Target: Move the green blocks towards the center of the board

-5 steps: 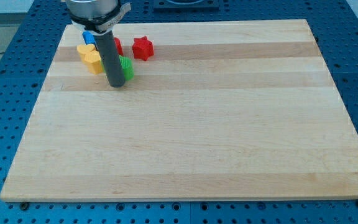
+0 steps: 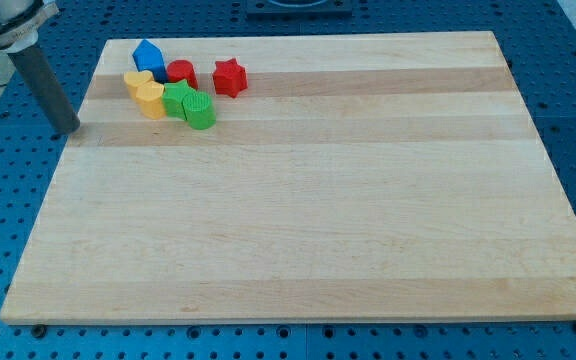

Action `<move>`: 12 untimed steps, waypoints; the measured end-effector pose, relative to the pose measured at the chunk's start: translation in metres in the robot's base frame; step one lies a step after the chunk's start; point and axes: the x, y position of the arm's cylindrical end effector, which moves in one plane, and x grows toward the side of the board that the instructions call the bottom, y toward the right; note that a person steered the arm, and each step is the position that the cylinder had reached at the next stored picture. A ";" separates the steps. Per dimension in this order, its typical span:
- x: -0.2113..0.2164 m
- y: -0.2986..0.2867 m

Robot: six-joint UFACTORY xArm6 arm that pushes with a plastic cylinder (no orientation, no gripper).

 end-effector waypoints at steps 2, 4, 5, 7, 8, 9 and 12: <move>-0.008 0.000; -0.087 0.055; -0.082 0.071; -0.018 0.065; -0.013 0.065; -0.015 0.063; -0.083 0.070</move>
